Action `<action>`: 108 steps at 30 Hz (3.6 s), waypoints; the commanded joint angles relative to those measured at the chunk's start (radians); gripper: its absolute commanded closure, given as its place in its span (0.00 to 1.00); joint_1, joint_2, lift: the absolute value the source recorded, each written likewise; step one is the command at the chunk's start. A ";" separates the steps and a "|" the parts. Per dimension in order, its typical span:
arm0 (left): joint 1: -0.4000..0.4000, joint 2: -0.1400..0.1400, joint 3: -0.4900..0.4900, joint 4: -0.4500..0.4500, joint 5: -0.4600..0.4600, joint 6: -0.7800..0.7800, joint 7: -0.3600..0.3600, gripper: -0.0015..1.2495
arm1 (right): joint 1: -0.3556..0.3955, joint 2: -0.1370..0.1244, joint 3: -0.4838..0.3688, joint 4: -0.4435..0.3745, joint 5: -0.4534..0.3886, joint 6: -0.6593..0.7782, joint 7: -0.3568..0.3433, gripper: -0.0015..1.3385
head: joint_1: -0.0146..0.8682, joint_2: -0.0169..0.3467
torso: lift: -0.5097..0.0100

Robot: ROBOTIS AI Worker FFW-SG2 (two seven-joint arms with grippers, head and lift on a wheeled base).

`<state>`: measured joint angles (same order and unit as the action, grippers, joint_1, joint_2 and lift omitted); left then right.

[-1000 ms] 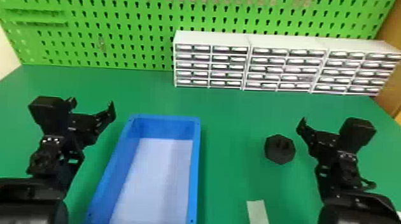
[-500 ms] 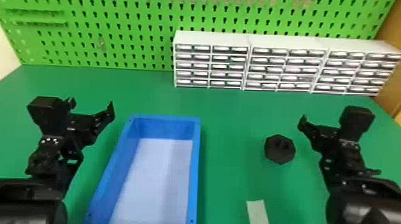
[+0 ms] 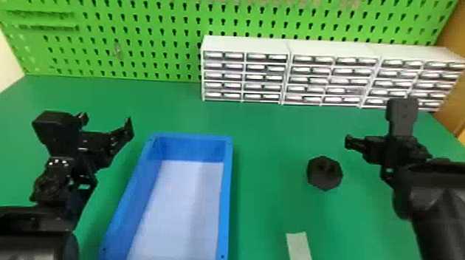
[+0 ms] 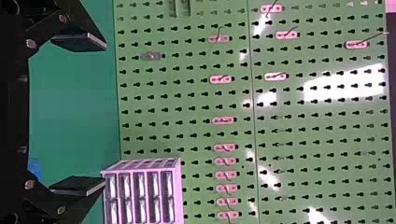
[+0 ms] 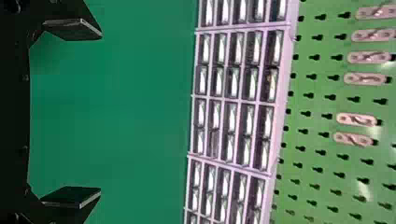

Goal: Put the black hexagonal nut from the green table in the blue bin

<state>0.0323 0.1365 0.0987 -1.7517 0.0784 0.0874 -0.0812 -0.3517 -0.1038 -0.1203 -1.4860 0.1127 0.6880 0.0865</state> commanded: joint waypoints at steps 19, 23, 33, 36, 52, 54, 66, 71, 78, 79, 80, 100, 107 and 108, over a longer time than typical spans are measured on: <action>0.000 0.000 -0.002 0.001 -0.003 0.000 0.000 0.20 | -0.253 -0.030 0.051 0.316 0.194 0.251 0.318 0.09 | 0.79 0.19 | 0.79; 0.000 0.000 -0.002 0.001 -0.005 0.000 0.000 0.20 | -0.299 -0.027 0.037 0.400 0.251 0.254 0.386 0.10 | 0.79 0.19 | 0.79; -0.002 0.000 -0.005 0.001 -0.009 0.000 0.000 0.20 | -0.357 -0.019 0.034 0.507 0.326 0.257 0.455 0.10 | 0.79 0.19 | 0.79; -0.003 0.000 -0.005 0.001 -0.011 0.000 0.000 0.20 | -0.366 -0.013 0.034 0.520 0.343 0.260 0.463 0.10 | 0.79 0.19 | 0.79; -0.005 0.000 -0.007 0.003 -0.011 0.002 0.000 0.20 | -0.372 0.018 -0.005 0.579 0.354 0.208 0.461 0.10 | 0.79 0.19 | 0.79; -0.005 0.000 -0.007 0.003 -0.011 0.002 0.000 0.20 | -0.375 0.023 -0.012 0.593 0.355 0.196 0.461 0.10 | 0.79 0.19 | 0.79; -0.009 0.000 -0.007 0.003 -0.009 0.002 0.000 0.20 | -0.374 0.030 -0.036 0.632 0.360 0.151 0.446 0.12 | 0.79 0.19 | 0.79; -0.008 0.000 -0.008 0.003 -0.008 0.002 0.000 0.20 | -0.371 0.032 -0.039 0.644 0.360 0.143 0.440 0.14 | 0.79 0.19 | 0.79; -0.009 0.000 -0.008 0.003 -0.008 0.002 0.000 0.20 | -0.369 0.035 -0.038 0.659 0.360 0.137 0.435 0.17 | 0.79 0.19 | 0.79; -0.009 0.000 -0.007 0.003 -0.008 0.002 0.000 0.20 | -0.369 0.035 -0.038 0.661 0.360 0.137 0.435 0.18 | 0.79 0.19 | 0.79; -0.009 0.000 -0.008 0.003 -0.008 0.000 0.000 0.20 | -0.369 0.035 -0.038 0.661 0.360 0.137 0.434 0.20 | 0.79 0.19 | 0.79; -0.008 0.000 -0.007 0.003 -0.019 0.002 0.000 0.20 | -0.368 0.039 -0.012 0.661 0.363 0.139 0.429 0.77 | 0.79 0.19 | 0.79; -0.005 0.000 -0.007 0.003 -0.019 0.002 0.000 0.20 | -0.359 0.044 -0.004 0.635 0.344 0.162 0.430 0.79 | 0.79 0.19 | 0.79; -0.005 0.000 -0.007 0.003 -0.019 0.002 0.000 0.20 | -0.355 0.044 0.002 0.619 0.343 0.169 0.430 0.79 | 0.79 0.19 | 0.79</action>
<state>0.0264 0.1365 0.0919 -1.7487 0.0598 0.0889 -0.0812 -0.7149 -0.0605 -0.1284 -0.8367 0.4684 0.8364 0.5163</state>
